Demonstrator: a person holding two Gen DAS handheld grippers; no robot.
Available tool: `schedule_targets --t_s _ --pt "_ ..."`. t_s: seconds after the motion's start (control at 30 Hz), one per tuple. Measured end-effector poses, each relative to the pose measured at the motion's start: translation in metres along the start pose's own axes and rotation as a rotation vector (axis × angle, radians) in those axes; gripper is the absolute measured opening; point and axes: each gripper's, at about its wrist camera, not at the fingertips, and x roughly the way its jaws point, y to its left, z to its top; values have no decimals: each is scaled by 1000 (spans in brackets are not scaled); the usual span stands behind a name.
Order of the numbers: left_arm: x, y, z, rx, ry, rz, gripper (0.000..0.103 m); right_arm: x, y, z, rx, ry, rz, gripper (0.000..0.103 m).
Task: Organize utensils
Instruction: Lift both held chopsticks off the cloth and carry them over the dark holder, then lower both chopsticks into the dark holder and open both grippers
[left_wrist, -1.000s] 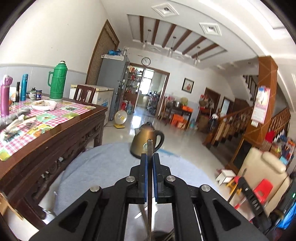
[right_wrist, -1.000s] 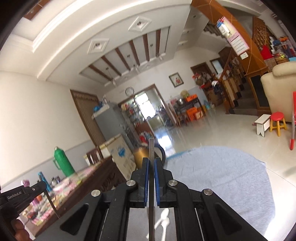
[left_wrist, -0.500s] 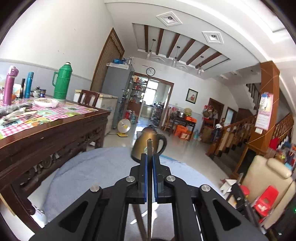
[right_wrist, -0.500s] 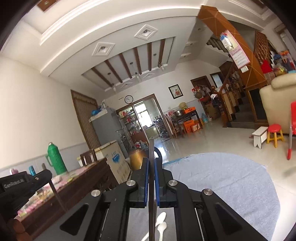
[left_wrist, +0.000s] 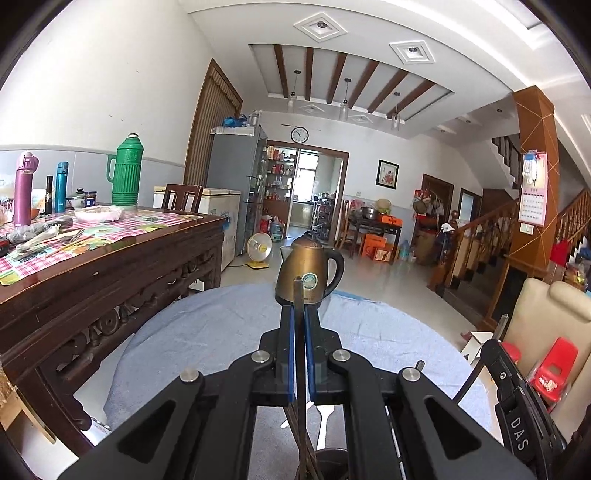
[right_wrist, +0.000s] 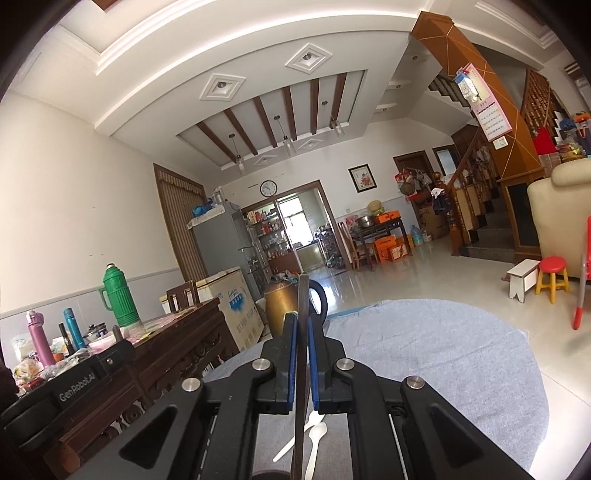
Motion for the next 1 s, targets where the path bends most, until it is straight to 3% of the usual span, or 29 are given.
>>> schedule_targets --t_s 1.0 --pt "-30 8 -4 -10 58 41 7 -37 3 -9 -30 78 85 7"
